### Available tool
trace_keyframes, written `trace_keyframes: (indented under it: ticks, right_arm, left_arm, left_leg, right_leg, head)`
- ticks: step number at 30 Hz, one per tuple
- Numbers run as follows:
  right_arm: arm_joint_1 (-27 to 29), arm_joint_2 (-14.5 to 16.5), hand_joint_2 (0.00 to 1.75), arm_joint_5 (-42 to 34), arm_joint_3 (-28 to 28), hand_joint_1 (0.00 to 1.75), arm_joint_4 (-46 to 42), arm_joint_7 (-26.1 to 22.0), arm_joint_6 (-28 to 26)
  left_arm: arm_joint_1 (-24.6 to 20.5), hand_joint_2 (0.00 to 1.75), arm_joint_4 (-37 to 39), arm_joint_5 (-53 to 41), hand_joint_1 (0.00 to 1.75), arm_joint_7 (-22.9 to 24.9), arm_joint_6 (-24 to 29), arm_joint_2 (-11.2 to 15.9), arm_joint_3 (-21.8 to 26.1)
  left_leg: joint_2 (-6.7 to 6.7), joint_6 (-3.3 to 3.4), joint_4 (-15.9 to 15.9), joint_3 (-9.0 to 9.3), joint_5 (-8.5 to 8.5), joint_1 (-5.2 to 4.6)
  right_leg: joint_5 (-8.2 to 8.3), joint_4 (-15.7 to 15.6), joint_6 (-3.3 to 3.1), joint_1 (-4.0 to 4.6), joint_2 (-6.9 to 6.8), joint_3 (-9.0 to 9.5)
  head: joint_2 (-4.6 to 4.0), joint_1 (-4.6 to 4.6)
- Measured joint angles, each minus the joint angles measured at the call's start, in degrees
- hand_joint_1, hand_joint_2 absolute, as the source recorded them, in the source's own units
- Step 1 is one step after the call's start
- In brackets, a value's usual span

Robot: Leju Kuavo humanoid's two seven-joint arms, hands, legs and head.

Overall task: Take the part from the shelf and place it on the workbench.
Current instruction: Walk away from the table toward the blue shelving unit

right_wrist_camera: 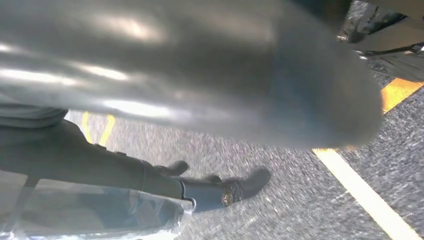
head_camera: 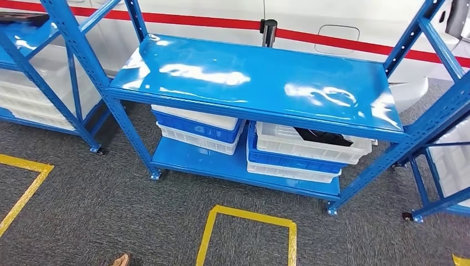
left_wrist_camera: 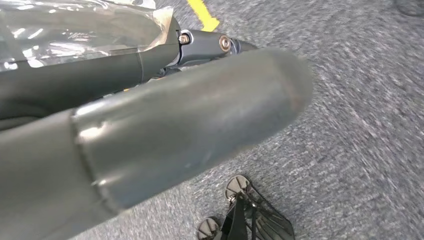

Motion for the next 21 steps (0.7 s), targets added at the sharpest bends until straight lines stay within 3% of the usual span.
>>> trace_keyframes:
  ticks: [2,3,5,6,7,9,11,13,15,17,18,19,21]
  right_arm:
    - [0.0,-0.1,0.00,0.0,0.0,0.00,0.0,0.0,0.0]
    - [0.1,-0.1,0.00,0.0,0.0,0.00,0.0,0.0,0.0]
    - [0.2,-0.2,0.00,0.0,0.0,0.00,0.0,0.0,0.0]
    - [0.2,-0.3,0.00,0.0,0.0,0.00,0.0,0.0,0.0]
    - [0.1,-0.3,0.00,0.0,0.0,0.00,0.0,0.0,0.0]
    - [0.0,-0.3,0.00,-0.1,0.0,0.00,0.0,0.0,0.0]
    - [0.0,-0.3,0.00,-0.2,0.0,0.00,0.0,0.0,-0.1]
    - [0.0,-0.3,0.00,-0.2,-0.1,0.00,0.0,0.2,-0.3]
    - [-0.1,-0.2,0.00,-0.1,-0.1,0.00,0.0,0.2,-0.8]
    - [0.0,-0.2,0.00,0.0,-0.2,0.00,0.0,0.2,-1.0]
    - [0.1,-0.1,0.00,0.1,-0.2,0.00,0.0,0.2,-1.1]
    - [0.2,-0.2,0.00,0.1,-0.2,0.00,0.0,0.2,-1.1]
    - [0.2,-0.1,0.00,0.1,-0.2,0.00,0.0,0.2,-1.2]
  left_arm:
    - [0.1,0.00,0.0,0.0,0.00,0.0,0.0,0.0,0.0]
    - [0.1,0.00,0.0,0.0,0.00,0.0,0.0,0.0,0.0]
    - [0.0,0.00,0.0,0.0,0.00,0.0,0.0,-0.1,0.0]
    - [0.0,0.00,0.0,0.0,0.00,0.0,0.0,-0.1,0.0]
    - [0.0,0.00,0.0,0.0,0.00,0.0,0.0,-0.1,0.0]
    - [0.0,0.00,0.0,-0.1,0.00,0.0,-0.1,0.0,0.0]
    - [-0.2,0.00,0.0,-0.4,0.00,0.0,-0.2,0.0,0.0]
    - [-0.3,0.00,0.0,-0.6,0.00,0.0,-0.3,0.0,-0.1]
    - [-0.2,0.00,0.0,-0.6,0.00,0.0,-0.3,0.0,0.0]
    - [-0.1,0.00,0.0,-0.6,0.00,0.0,-0.4,0.1,0.0]
    - [-0.1,0.00,0.0,-0.7,0.00,0.0,-0.3,0.1,0.0]
    - [-0.1,0.00,0.0,-0.7,0.00,0.0,-0.4,0.1,0.0]
    - [-0.1,0.00,0.0,-0.7,0.00,0.0,-0.4,0.1,0.0]
  left_leg:
    - [1.72,-0.04,0.1,-0.09,-0.02,-0.11]
    - [2.49,-0.10,0.1,-0.10,-0.06,-0.11]
    - [3.80,-0.42,0.2,0.03,-0.24,0.01]
    - [4.33,-0.71,0.4,0.12,-0.43,-0.07]
    - [4.83,-1.13,0.6,0.25,-0.71,-0.19]
    - [5.79,-1.95,0.9,0.67,-1.19,-0.46]
    - [6.45,-2.65,1.0,1.09,-1.55,-0.20]
    - [4.45,-3.25,2.9,0.59,-3.41,0.29]
    - [1.15,-3.58,9.5,-2.22,-7.70,0.54]
    - [-0.13,-3.56,16.7,-5.57,-10.71,0.55]
    - [-0.26,-3.43,17.6,-6.12,-10.45,0.55]
    - [-0.38,-3.20,16.1,-5.52,-8.95,0.55]
    - [-1.92,-2.46,8.6,-2.07,-4.66,0.54]
  right_leg:
    - [-2.07,5.7,0.47,-0.27,-0.75,-2.68]
    - [-1.83,5.8,1.00,-0.45,-0.96,-2.51]
    - [0.77,-0.8,2.22,-0.82,-2.10,1.32]
    - [2.20,-5.0,2.49,-0.96,-3.54,3.55]
    - [3.34,-8.1,2.50,-0.93,-4.85,5.30]
    - [4.25,-10.2,1.71,-0.75,-5.99,6.15]
    - [4.49,-10.2,0.83,-0.89,-4.63,6.05]
    - [4.83,-10.3,-0.08,-1.27,-3.34,6.22]
    - [5.18,-10.3,-0.84,-1.21,-2.00,6.09]
    - [5.34,-10.3,-1.15,-0.83,-0.49,5.87]
    - [5.37,-10.3,-1.19,-0.68,0.28,5.86]
    - [5.38,-10.3,-1.18,-0.59,1.07,5.93]
    - [5.41,-10.3,-1.13,-0.51,2.55,6.12]
  head:
    - [0.00,0.03]
    - [0.00,0.03]
    - [0.00,0.04]
    - [0.00,0.05]
    - [0.00,0.04]
    - [0.00,-0.07]
    - [0.00,-0.17]
    - [0.00,-0.18]
    - [0.00,-0.19]
    - [0.00,-0.19]
    - [0.00,-0.19]
    - [0.00,-0.18]
    - [0.00,-0.18]
